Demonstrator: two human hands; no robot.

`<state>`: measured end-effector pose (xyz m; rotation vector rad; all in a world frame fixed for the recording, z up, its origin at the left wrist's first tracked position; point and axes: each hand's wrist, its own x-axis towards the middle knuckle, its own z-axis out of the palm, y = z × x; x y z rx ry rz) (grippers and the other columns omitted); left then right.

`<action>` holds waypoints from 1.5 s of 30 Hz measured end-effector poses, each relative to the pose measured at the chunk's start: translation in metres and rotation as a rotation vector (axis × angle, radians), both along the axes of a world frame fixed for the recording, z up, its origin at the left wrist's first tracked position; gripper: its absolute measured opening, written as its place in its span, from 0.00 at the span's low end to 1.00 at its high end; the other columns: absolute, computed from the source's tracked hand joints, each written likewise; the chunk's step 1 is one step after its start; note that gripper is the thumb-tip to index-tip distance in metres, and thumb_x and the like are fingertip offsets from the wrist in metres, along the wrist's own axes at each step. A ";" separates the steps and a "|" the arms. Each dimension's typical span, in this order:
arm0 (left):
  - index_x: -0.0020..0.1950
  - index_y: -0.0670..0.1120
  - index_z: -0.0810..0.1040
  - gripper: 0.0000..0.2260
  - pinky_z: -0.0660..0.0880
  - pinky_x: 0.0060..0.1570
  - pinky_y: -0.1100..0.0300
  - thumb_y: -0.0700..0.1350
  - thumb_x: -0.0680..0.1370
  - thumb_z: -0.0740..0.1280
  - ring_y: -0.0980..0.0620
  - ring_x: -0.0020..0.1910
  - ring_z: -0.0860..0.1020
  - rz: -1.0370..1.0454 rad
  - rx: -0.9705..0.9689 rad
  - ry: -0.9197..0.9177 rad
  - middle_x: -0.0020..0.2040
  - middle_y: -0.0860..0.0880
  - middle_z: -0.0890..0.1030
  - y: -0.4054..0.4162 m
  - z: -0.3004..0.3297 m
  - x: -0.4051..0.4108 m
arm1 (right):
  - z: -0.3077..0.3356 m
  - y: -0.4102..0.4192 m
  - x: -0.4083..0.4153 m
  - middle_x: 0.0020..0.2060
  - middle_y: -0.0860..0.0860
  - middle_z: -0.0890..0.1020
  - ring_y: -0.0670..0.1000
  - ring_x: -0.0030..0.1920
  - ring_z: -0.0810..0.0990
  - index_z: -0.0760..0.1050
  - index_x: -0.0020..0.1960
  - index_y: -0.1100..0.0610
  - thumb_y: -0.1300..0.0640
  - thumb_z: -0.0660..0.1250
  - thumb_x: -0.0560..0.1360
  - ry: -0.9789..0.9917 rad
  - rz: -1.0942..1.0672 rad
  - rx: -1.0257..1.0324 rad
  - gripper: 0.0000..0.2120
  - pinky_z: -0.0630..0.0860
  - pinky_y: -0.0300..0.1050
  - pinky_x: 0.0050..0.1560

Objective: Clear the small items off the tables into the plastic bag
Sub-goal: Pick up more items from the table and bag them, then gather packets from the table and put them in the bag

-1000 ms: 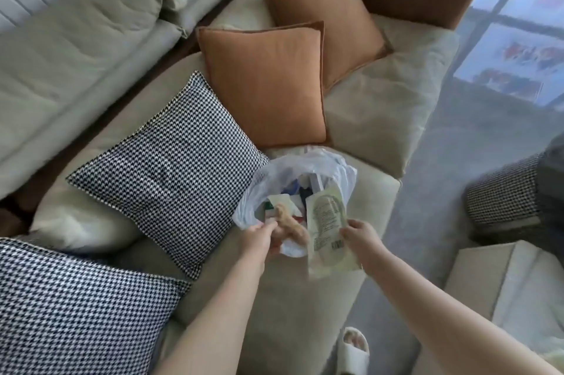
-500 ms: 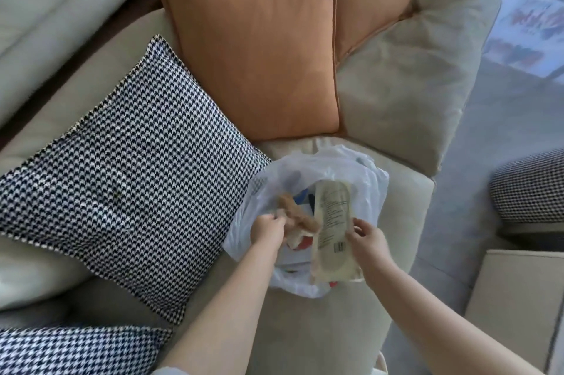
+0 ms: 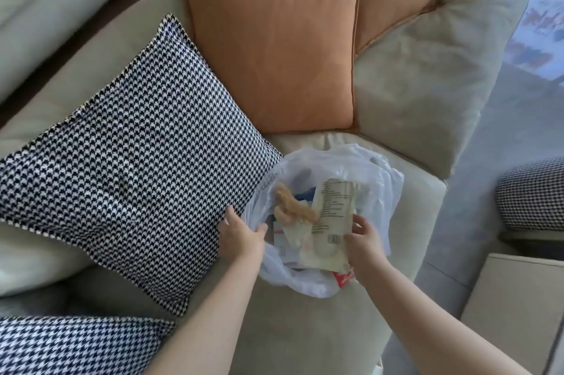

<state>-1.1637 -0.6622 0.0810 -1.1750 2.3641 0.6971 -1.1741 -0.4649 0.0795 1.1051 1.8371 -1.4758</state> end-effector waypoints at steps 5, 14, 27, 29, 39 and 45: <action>0.56 0.42 0.75 0.10 0.78 0.40 0.53 0.45 0.78 0.66 0.47 0.42 0.80 0.008 0.183 0.113 0.49 0.44 0.80 -0.003 0.004 0.000 | -0.008 -0.012 -0.003 0.47 0.48 0.80 0.56 0.54 0.80 0.71 0.64 0.54 0.71 0.56 0.72 0.057 -0.061 -0.060 0.24 0.78 0.59 0.55; 0.38 0.46 0.71 0.10 0.66 0.30 0.64 0.44 0.79 0.62 0.57 0.33 0.71 0.018 0.146 0.411 0.35 0.56 0.73 -0.044 0.060 -0.007 | -0.001 -0.030 0.000 0.60 0.55 0.76 0.57 0.59 0.75 0.65 0.72 0.56 0.69 0.56 0.75 -0.075 0.245 -0.017 0.26 0.71 0.45 0.54; 0.65 0.44 0.72 0.19 0.73 0.47 0.57 0.44 0.76 0.68 0.49 0.51 0.76 0.055 0.262 0.304 0.56 0.51 0.77 -0.014 0.074 0.046 | 0.068 0.012 0.027 0.63 0.57 0.75 0.54 0.60 0.76 0.67 0.70 0.60 0.62 0.67 0.75 -0.016 0.330 0.007 0.24 0.75 0.48 0.60; 0.66 0.43 0.72 0.20 0.73 0.49 0.57 0.43 0.75 0.69 0.48 0.50 0.76 0.016 0.224 0.341 0.59 0.46 0.78 -0.007 0.085 0.054 | 0.075 0.021 0.039 0.62 0.57 0.76 0.55 0.60 0.76 0.68 0.69 0.61 0.63 0.67 0.75 0.012 0.318 0.015 0.23 0.74 0.49 0.62; 0.72 0.43 0.66 0.26 0.65 0.65 0.56 0.46 0.75 0.68 0.45 0.67 0.67 -0.429 -0.013 0.461 0.68 0.43 0.70 0.097 0.154 0.125 | 0.132 0.095 0.149 0.60 0.53 0.78 0.52 0.60 0.77 0.72 0.65 0.57 0.57 0.65 0.75 0.220 0.505 0.225 0.19 0.73 0.45 0.59; 0.69 0.50 0.69 0.20 0.72 0.58 0.55 0.53 0.78 0.62 0.48 0.61 0.74 -0.732 0.158 0.303 0.62 0.48 0.77 0.196 0.192 0.206 | 0.182 0.159 0.239 0.63 0.52 0.76 0.53 0.64 0.73 0.71 0.66 0.54 0.50 0.62 0.76 0.239 0.612 0.417 0.20 0.70 0.44 0.63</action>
